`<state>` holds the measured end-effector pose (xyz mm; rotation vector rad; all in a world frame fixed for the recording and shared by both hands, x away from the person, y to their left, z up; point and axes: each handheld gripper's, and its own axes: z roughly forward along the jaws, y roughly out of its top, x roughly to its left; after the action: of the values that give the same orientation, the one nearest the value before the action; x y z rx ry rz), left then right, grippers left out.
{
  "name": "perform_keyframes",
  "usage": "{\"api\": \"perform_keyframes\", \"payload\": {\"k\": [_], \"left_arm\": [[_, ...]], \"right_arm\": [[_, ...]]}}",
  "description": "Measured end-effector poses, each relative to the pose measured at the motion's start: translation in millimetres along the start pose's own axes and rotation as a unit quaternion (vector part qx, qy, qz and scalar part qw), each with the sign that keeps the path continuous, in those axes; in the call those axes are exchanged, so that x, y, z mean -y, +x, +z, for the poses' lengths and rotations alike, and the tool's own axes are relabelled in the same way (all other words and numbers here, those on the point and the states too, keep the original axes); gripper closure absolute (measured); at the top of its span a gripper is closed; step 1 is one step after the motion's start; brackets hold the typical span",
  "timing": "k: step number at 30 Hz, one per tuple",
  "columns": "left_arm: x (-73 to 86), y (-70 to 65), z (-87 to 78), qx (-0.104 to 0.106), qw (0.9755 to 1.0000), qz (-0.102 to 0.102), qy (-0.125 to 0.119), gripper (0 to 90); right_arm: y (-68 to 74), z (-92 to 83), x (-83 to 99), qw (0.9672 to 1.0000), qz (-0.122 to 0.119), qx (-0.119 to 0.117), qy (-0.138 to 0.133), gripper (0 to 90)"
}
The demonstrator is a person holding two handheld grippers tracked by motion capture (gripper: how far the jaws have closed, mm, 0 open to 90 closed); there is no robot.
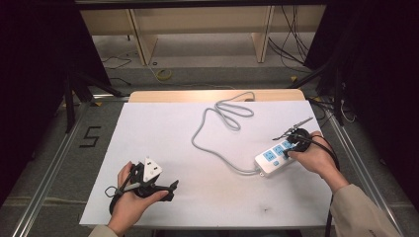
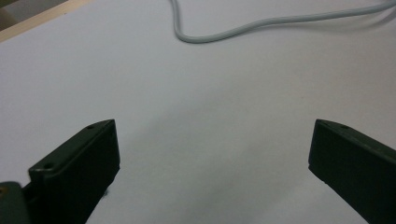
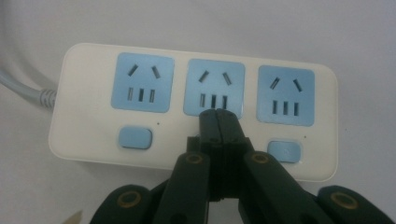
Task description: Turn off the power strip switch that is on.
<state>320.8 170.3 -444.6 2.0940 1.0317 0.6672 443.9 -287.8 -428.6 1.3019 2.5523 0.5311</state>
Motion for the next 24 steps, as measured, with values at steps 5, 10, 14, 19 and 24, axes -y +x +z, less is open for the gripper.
{"api": "perform_keyframes", "payload": {"k": [5, 10, 14, 19, 24], "left_arm": [[0.0, -0.2, 0.1, 0.0, 1.0, 0.0, 0.0, 1.5], [0.1, -0.2, 0.0, 0.0, 1.0, 0.0, 0.0, 1.5], [0.2, -0.5, 0.1, 0.001, 1.0, 0.0, 0.001, 1.5], [0.2, -0.4, 0.3, 0.0, 1.0, 0.0, 0.001, 1.5], [0.3, -0.9, 0.4, 0.001, 1.0, -0.001, 0.001, 1.5]], "right_arm": [[0.5, 0.2, 0.1, 1.0, -0.002, 0.0, -0.003, 90.0], [0.8, -0.1, 0.8, 0.9999, 0.0, -0.002, -0.011, 90.0], [0.4, -0.8, 1.7, 0.9999, -0.001, -0.004, -0.016, 90.0], [0.2, -2.3, 2.8, 0.9997, -0.001, -0.006, -0.023, 90.0], [0.5, -3.4, 3.6, 0.9996, -0.003, -0.007, -0.028, 90.0]]}}
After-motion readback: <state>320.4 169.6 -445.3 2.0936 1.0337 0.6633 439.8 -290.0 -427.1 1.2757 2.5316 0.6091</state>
